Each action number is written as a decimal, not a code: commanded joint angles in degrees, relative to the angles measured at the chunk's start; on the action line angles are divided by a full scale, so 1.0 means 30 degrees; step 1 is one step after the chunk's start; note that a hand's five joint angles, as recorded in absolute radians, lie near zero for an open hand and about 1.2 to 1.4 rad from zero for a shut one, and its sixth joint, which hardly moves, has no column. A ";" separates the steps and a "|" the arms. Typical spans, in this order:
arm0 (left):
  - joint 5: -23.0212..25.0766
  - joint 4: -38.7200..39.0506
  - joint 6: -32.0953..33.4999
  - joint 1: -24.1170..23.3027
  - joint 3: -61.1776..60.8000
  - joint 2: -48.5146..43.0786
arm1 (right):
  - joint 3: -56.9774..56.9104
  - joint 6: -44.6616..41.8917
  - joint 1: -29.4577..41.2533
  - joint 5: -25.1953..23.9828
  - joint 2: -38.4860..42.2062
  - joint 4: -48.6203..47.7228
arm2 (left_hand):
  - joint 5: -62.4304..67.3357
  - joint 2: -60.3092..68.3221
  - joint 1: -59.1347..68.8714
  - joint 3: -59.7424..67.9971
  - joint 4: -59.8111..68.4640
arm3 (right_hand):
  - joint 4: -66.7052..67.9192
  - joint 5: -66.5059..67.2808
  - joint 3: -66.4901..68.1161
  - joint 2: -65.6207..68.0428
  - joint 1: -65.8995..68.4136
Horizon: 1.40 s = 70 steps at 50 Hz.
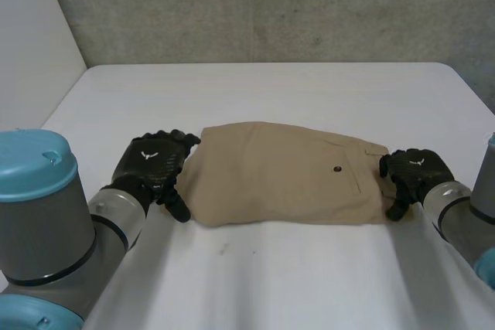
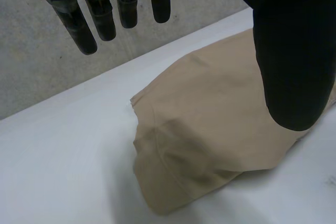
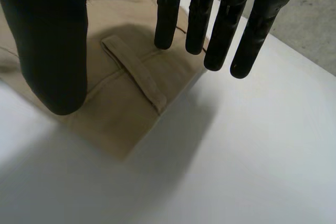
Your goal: Fold the shorts.
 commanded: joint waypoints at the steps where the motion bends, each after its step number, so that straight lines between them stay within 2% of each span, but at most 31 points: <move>1: -0.0025 0.0414 -0.0015 -0.0026 -0.0016 -0.0006 | -0.0810 -0.0070 -0.0246 0.0047 0.1582 -0.0533 | -0.0850 -0.0471 -0.0346 -0.0674 -0.0584 | 1.2559 1.2995 1.2551 1.2637 1.4045; 2: -0.0025 0.0414 -0.0015 -0.0027 -0.0016 0.0023 | -0.0811 -0.0070 -0.0363 0.0134 0.1554 -0.0563 | -0.0850 -0.0471 -0.0346 -0.0674 -0.0584 | 1.6537 1.6973 1.6529 1.6615 1.8023; 7: -0.0084 0.0385 -0.0044 -0.0056 -0.0045 0.0491 | -0.0810 -0.0186 -0.1651 0.0222 0.0648 -0.0738 | -0.0850 -0.0471 -0.0346 -0.0674 -0.0584 | 1.6577 1.7013 1.6570 1.6655 1.8063; 12: -0.0084 0.0326 -0.0044 -0.0027 -0.0191 0.1311 | -0.1132 -0.0918 -0.3232 0.0105 -0.1373 -0.0329 | -0.0850 -0.0471 -0.0346 -0.0674 -0.0584 | 1.6577 1.7013 1.6570 1.6655 1.8063; 15: -0.0113 0.0209 -0.0044 0.0003 -0.0367 0.1955 | -0.1833 -0.2552 -0.4345 0.0047 -0.1931 0.0808 | -0.0850 -0.0471 -0.0346 -0.0674 -0.0584 | 1.6577 1.7013 1.6570 1.6655 1.8063; 20: -0.0055 0.0326 -0.0044 0.0295 -0.0923 0.2981 | -0.3708 -0.4638 -0.3970 0.0105 -0.1728 0.2628 | -0.0850 -0.0471 -0.0346 -0.0674 -0.0584 | 1.6577 1.7013 1.6570 1.6655 1.8063; 22: -0.0084 0.0326 -0.0044 0.0325 -0.0982 0.3128 | -0.4410 -0.4611 -0.3007 0.0076 -0.1611 0.2980 | -0.0850 -0.0471 -0.0346 -0.0674 -0.0584 | 1.6577 1.7013 1.6570 1.6655 1.8063; 23: -0.0084 0.0326 -0.0044 0.0296 -0.1011 0.3158 | -0.5168 -0.4437 -0.1493 0.0076 -0.1553 0.3156 | -0.0850 -0.0471 -0.0346 -0.0674 -0.0584 | 1.6577 1.7013 1.6570 1.6655 1.8063; 29: -0.0113 0.0267 -0.0044 0.0296 -0.1158 0.3305 | -0.7226 -0.4025 0.3174 -0.0187 -0.1027 0.3188 | -0.0850 -0.0471 -0.0346 -0.0674 -0.0584 | 1.6577 1.7013 1.6570 1.6655 1.8063; 33: -0.0084 0.0355 -0.0044 0.0267 -0.1392 0.3392 | -0.7257 -0.4259 0.7011 -0.1706 0.0262 0.3245 | -0.0850 -0.0471 -0.0346 -0.0674 -0.0584 | 1.6577 1.7013 1.6570 1.6655 1.8063; 34: -0.0084 0.0355 -0.0044 0.0266 -0.1422 0.3422 | -0.6966 -0.4317 0.8352 -0.2697 0.0757 0.3275 | -0.0850 -0.0471 -0.0346 -0.0674 -0.0584 | 1.6577 1.7013 1.6570 1.6655 1.8063; 38: -0.0084 0.0326 -0.0044 0.0208 -0.1451 0.3422 | -0.5883 -0.4580 0.9828 -0.4489 0.2222 0.3916 | -0.0850 -0.0471 -0.0346 -0.0674 -0.0584 | 1.6577 1.7013 1.6570 1.6655 1.8063; 39: -0.0084 0.0326 -0.0044 0.0179 -0.1451 0.3422 | -0.5792 -0.4698 0.9860 -0.4639 0.2430 0.4152 | -0.0850 -0.0471 -0.0346 -0.0674 -0.0584 | 1.4654 1.5090 1.4647 1.4732 1.6140; 41: -0.0084 0.0355 -0.0015 0.0178 -0.1422 0.3393 | -0.5791 -0.4786 0.9860 -0.4700 0.2491 0.4737 | -0.0850 -0.0471 -0.0346 -0.0674 -0.0584 | 0.6439 0.6875 0.6432 0.6517 0.7925; 42: -0.0055 0.0355 -0.0015 0.0178 -0.1393 0.3364 | -0.6023 -0.4787 0.9802 -0.4671 0.2230 0.5262 | -0.0850 -0.0471 -0.0346 -0.0674 -0.0584 | -0.3044 -0.2608 -0.3051 -0.2966 -0.1558; 43: 0.0003 0.0355 -0.0015 0.0149 -0.1219 0.3218 | -0.6200 -0.4584 0.9773 -0.4728 0.2024 0.5470 | -0.0850 -0.0471 -0.0346 -0.0674 -0.0584 | -0.6691 -0.6256 -0.6699 -0.6614 -0.5205; 45: 0.0033 0.0384 0.0043 0.0149 -0.1100 0.3100 | -0.6375 -0.4465 0.9801 -0.4816 0.1703 0.5588 | -0.0850 -0.0471 -0.0346 -0.0674 -0.0584 | -0.6756 -0.6320 -0.6764 -0.6678 -0.5270; 48: 0.0062 0.0414 0.0190 0.0032 -0.0312 0.2866 | -0.6904 -0.2245 0.8810 -0.4729 0.0296 0.4830 | -0.0835 -0.0456 -0.0331 -0.0659 -0.0569 | -0.6756 -0.6320 -0.6764 -0.6678 -0.5270; 53: 0.0033 0.0268 0.0073 -0.0289 0.2118 0.1111 | -0.7314 0.2969 0.5910 -0.4612 -0.0964 0.3862 | -0.0722 -0.0343 -0.0218 -0.0546 -0.0456 | -0.6756 -0.6320 -0.6764 -0.6678 -0.5270; 54: 0.0033 0.0209 0.0015 -0.0464 0.2616 0.0759 | -0.7489 0.4369 0.5296 -0.4641 -0.1343 0.3890 | -0.0667 -0.0288 -0.0163 -0.0491 -0.0401 | -0.6756 -0.6320 -0.6764 -0.6678 -0.5270; 58: -0.0113 -0.0054 -0.0044 -0.2042 0.5658 -0.2222 | -0.7988 0.6196 0.4968 -0.4641 -0.1144 0.4357 | -0.0386 -0.0007 0.0118 -0.0210 -0.0120 | -0.6756 -0.6320 -0.6764 -0.6678 -0.5270; 63: -0.0902 -0.1137 -0.0307 -0.3453 0.8388 -0.5274 | -0.8368 0.5500 0.4793 -0.4496 0.0552 0.5614 | -0.0330 0.0049 0.0174 -0.0154 -0.0064 | -0.6756 -0.6320 -0.6764 -0.6678 -0.5270; 70: -0.2162 -0.2805 -0.1330 -0.3923 1.0382 -0.8640 | -0.9248 0.3652 0.4763 -0.3002 0.3162 0.6966 | -0.0330 0.0049 0.0174 -0.0154 -0.0064 | -0.6756 -0.6320 -0.6764 -0.6678 -0.5270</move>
